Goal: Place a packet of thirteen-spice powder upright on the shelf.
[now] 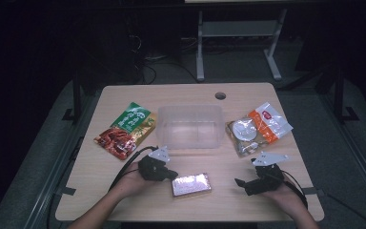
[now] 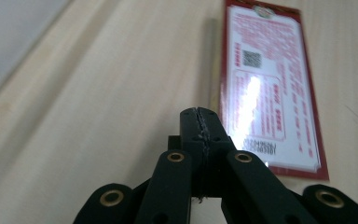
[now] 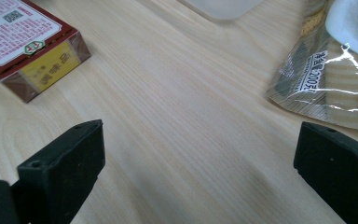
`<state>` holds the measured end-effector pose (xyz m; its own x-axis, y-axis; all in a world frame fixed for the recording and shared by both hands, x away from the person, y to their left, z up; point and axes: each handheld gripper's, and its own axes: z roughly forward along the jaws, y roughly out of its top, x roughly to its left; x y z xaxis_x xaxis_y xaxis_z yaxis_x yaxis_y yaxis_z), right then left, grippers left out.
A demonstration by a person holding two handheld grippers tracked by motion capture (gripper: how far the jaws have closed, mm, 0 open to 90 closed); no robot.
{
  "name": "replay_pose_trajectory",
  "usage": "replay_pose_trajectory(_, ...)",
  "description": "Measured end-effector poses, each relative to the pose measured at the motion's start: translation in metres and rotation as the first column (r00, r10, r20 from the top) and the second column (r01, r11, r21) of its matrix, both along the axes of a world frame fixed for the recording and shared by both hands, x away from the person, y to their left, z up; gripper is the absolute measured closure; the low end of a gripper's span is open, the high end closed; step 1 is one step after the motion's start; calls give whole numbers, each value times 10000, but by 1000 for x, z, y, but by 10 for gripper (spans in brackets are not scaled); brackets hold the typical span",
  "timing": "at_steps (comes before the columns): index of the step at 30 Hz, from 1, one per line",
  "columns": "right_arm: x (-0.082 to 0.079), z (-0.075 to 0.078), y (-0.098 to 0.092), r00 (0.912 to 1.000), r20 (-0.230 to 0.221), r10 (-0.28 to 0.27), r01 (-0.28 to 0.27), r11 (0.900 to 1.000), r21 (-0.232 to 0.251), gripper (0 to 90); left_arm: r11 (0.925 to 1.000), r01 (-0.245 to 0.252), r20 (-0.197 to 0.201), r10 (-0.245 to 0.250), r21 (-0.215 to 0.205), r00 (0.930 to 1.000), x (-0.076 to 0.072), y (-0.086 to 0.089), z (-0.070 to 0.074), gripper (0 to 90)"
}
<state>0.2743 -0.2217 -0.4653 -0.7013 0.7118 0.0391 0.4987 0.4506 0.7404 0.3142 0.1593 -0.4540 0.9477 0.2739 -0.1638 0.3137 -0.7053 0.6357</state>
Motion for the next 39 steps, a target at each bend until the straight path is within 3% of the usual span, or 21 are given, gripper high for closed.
replay_pose_trajectory(3,0,0,0,10000,4,0,0,10000,-3,17,10000,91,-33,-91,17,10000,-10,3,0,898)
replay_pose_trajectory(7,0,0,0,10000,-5,-2,2,10000,-10,17,10000,-18,90,18,11,10000,-11,4,2,878)
replay_pose_trajectory(12,0,2,-1,10000,49,-31,31,10000,-5,17,9997,-203,101,205,-158,9997,-12,9,9,750)
replay_pose_trajectory(18,2,1,-1,9999,-56,-89,89,10000,17,17,9972,-566,224,577,-490,9981,-27,17,24,533)
replay_pose_trajectory(23,2,2,-1,9996,-282,-88,89,10000,35,19,9964,-733,295,746,-436,9968,-45,14,21,394)
replay_pose_trajectory(25,1,3,-1,9997,-262,34,-29,9998,171,84,9963,-800,417,813,-320,9958,-51,9,18,372)
replay_pose_trajectory(29,0,4,0,9998,-154,141,-139,9998,140,75,9955,-907,645,923,-278,9936,-53,0,14,336)
replay_pose_trajectory(33,1,2,0,9998,-158,149,-147,9998,121,69,9974,-719,801,720,-40,9942,-54,-9,8,277)
replay_pose_trajectory(37,1,1,0,9998,-212,68,-64,9998,178,69,9959,-879,777,895,-234,9930,-55,-14,5,233)
replay_pose_trajectory(39,1,1,0,9998,-177,97,-95,9999,115,69,9975,-701,759,707,-103,9946,-55,-17,3,225)
